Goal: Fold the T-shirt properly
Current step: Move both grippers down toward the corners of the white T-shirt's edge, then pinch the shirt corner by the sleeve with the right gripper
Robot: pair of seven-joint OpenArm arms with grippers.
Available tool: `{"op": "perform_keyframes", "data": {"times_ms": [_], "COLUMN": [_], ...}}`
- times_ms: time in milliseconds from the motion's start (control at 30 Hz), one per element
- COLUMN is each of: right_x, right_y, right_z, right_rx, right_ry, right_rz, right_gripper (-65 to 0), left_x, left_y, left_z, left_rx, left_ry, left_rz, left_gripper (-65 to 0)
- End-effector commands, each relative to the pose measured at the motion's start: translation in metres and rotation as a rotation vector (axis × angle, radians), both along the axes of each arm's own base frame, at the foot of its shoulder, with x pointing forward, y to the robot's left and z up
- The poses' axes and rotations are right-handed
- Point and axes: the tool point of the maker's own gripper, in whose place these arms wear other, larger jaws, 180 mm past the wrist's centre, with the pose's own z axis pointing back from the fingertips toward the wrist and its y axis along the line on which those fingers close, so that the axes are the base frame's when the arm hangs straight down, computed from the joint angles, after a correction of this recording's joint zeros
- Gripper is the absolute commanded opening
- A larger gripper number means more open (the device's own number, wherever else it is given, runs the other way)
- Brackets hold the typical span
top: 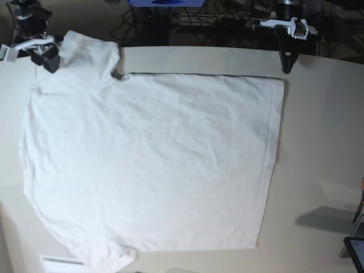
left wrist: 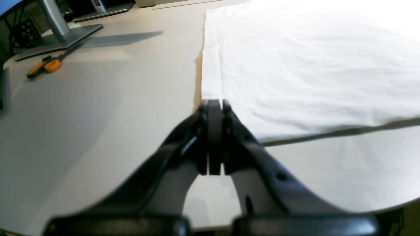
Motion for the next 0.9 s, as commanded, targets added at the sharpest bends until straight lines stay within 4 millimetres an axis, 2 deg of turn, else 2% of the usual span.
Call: {"op": "perform_keyframes", "data": {"times_ms": [0,133,300,467,633,867], "right_x": [0.002,0.005,0.001,0.002,-0.007,-0.01], "right_y": [-0.003,-0.014,-0.034,-0.023,-0.022,-0.016], "right_z": [0.006,0.008,-0.003,-0.011,-0.025,-0.028], "right_rx": [-0.008,-0.027,-0.026,-0.004,0.026,0.038], "right_ry": [-0.021,-0.013,0.029,0.042,0.08,0.1], "right_rz": [0.004,-0.01,-0.056,0.03,0.026,0.041], "right_gripper": [-31.2,-31.2,-31.2,-31.5,-31.6,-31.8], "left_x": [-0.001,0.0,-0.001,0.0,-0.001,-0.001], "left_y": [0.002,0.015,0.032,0.038,0.036,0.036], "left_z": [0.009,0.014,0.02,0.022,0.021,0.02], "left_rx": [0.008,0.036,0.074,0.087,0.079,0.079], "left_ry": [-0.031,-0.04,-0.052,-0.057,-0.053,-0.049], "left_rz": [-0.006,0.027,0.061,0.073,0.071,0.071], "left_gripper": [-65.0,-65.0,-65.0,-65.0,-65.0,-65.0]}}
